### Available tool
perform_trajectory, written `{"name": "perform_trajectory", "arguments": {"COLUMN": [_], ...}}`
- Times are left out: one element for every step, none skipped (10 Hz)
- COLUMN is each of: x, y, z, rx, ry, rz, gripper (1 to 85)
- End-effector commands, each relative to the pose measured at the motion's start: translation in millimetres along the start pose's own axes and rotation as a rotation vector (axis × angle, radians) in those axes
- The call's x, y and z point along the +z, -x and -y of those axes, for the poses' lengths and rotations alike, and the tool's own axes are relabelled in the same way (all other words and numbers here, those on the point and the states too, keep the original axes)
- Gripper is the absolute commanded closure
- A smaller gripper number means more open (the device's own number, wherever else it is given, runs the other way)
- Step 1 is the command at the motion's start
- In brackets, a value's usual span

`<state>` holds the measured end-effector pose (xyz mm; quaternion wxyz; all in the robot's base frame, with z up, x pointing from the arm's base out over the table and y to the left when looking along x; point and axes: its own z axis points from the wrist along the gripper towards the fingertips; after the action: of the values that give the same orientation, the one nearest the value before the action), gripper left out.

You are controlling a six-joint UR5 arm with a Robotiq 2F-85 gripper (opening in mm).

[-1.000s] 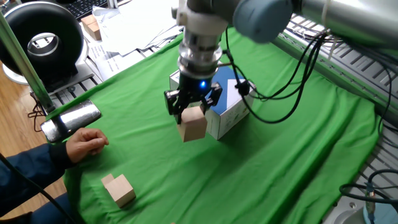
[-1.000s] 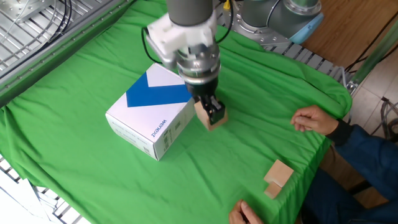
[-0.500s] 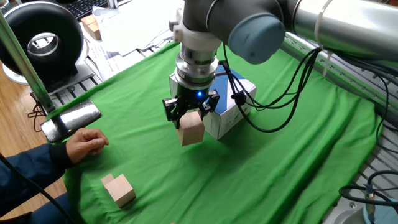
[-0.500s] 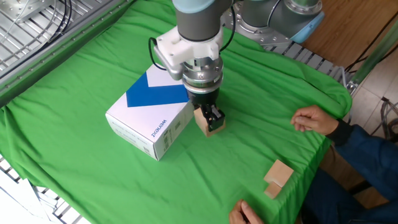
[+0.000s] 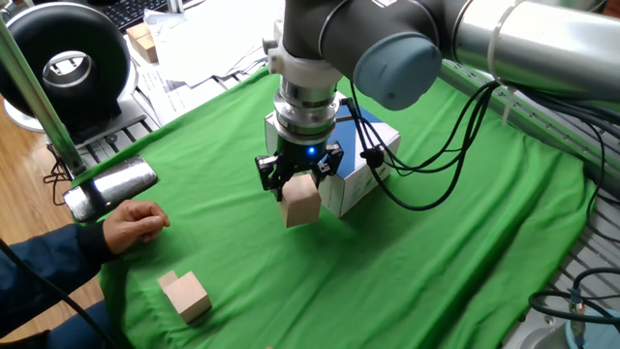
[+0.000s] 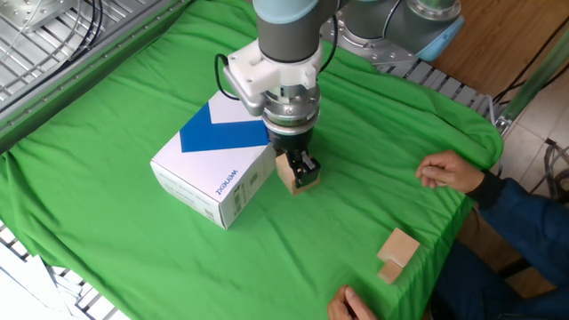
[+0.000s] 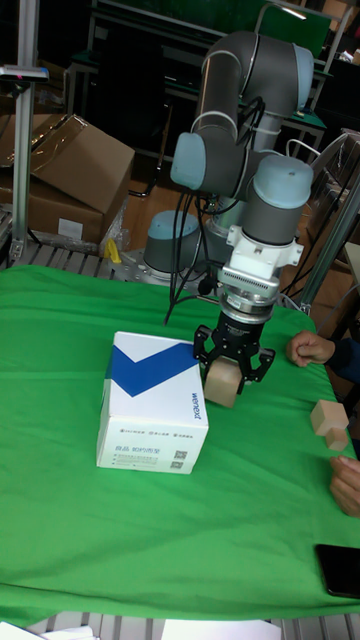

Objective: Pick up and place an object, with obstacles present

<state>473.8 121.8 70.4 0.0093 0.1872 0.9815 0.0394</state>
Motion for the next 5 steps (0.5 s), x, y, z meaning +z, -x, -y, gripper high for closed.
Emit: {"name": "perform_trajectory", "arguments": {"x": [-2.3, -1.6, -1.7, -1.8, -1.9], "y": [-1.7, -1.0, -0.2, 0.4, 2.5], "z": [0.4, 0.7, 1.2, 1.1, -2.1], "rx": [0.001, 0.001, -0.002, -0.007, -0.021], "ry": [0.000, -0.001, -0.003, -0.002, 0.010], "rz": [-0.004, -0.004, -0.003, -0.002, 0.005], "gripper": [81.3, 81.3, 80.7, 79.7, 71.3]}}
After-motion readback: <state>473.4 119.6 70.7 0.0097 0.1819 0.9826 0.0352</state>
